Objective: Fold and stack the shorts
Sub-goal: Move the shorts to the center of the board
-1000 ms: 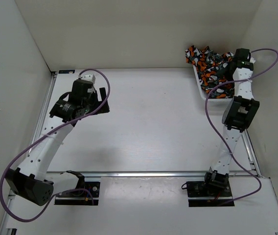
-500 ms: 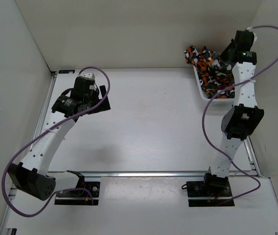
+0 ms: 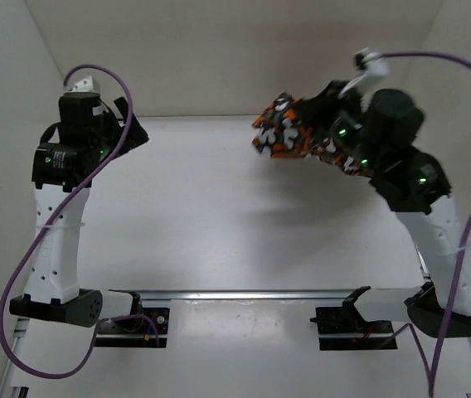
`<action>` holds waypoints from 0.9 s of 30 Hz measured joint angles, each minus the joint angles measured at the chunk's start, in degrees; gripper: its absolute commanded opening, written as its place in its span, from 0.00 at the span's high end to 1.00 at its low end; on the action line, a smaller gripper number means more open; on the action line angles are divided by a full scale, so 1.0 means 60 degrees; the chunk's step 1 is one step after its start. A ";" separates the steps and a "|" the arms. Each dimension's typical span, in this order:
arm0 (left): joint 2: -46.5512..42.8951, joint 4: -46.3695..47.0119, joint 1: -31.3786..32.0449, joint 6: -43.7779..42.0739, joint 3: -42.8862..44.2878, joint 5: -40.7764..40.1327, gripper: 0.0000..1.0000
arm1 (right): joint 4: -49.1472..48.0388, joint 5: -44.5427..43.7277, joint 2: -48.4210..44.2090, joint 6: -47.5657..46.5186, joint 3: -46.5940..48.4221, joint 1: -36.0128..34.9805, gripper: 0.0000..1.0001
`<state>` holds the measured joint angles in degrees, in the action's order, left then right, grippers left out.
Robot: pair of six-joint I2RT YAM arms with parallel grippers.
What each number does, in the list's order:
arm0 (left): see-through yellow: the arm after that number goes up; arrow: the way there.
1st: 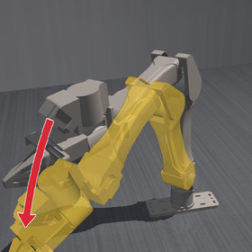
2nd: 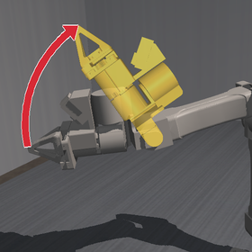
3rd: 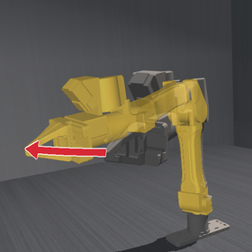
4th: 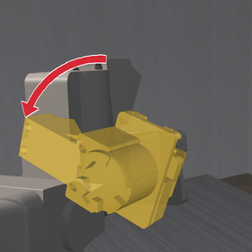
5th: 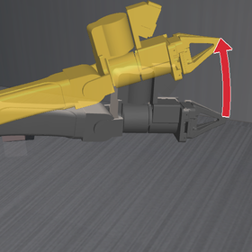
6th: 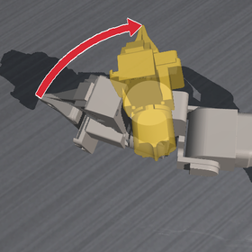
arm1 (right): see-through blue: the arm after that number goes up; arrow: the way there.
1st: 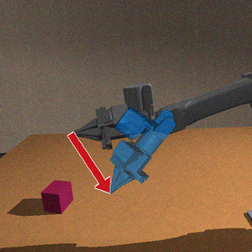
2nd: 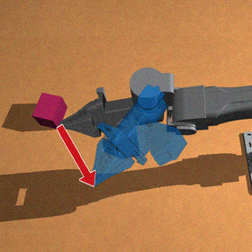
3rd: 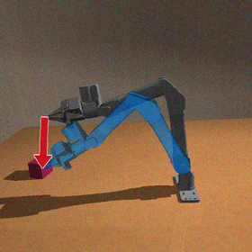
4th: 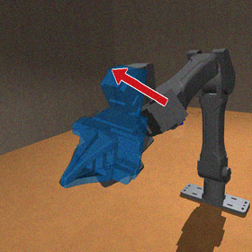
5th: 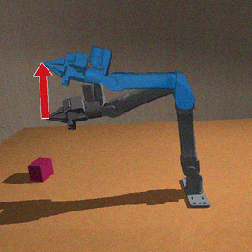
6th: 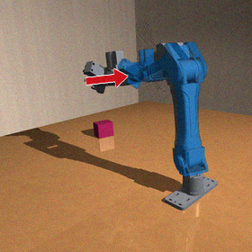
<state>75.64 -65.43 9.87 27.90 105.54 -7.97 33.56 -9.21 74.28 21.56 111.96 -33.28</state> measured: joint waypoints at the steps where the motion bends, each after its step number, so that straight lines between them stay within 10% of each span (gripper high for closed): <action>1: -0.0018 -0.0033 -0.0182 -0.0007 0.0222 -0.0007 0.00 | -0.0080 -0.0168 -0.0142 0.0098 -0.0623 -0.0623 0.98; 3: -0.0124 -0.0055 -0.0448 -0.0036 0.0404 -0.0018 0.00 | -0.0430 -0.0448 -0.0182 0.0554 -0.2197 -0.1931 0.86; 5: -0.0280 -0.0124 -0.0583 -0.0087 0.0372 -0.0036 0.00 | -0.0470 -0.0561 0.0284 0.1013 -0.3555 -0.2922 0.38; 8: -0.0634 -0.0095 -0.0692 -0.0178 -0.0149 -0.0025 0.00 | -0.0015 -0.0732 0.1796 0.1446 -0.4605 -0.4153 0.04; 12: -0.1144 0.0055 -0.0718 -0.0361 -0.1333 0.0470 0.13 | 0.1253 -0.1519 0.2138 0.1512 -0.4998 -0.4758 0.06; 18: -0.1734 0.1078 0.0106 -0.0080 -0.4630 0.2029 0.50 | 0.1373 -0.2277 -0.1107 0.1435 -0.5370 -0.0987 0.85; 21: -0.1548 0.1719 0.1089 0.0386 -0.6138 0.2674 0.42 | 0.1617 -0.2397 -0.2098 0.1512 -0.5686 0.0827 0.89; 23: -0.1122 0.1996 0.1800 0.0659 -0.6612 0.2929 0.21 | 0.1741 -0.2033 -0.2277 0.1461 -0.5989 0.2018 0.70; 25: -0.0459 0.2306 0.2375 0.0943 -0.6670 0.3020 0.00 | 0.1800 -0.1650 -0.1978 0.1417 -0.6207 0.3115 0.21; 27: 0.0313 0.2718 0.2816 0.1257 -0.6648 0.2951 0.00 | 0.1836 -0.1330 -0.1293 0.1268 -0.6269 0.4076 0.01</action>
<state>77.52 -49.12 26.76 35.44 65.65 9.74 44.58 -17.19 66.52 29.17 74.35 -8.82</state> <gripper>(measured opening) 0.985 0.850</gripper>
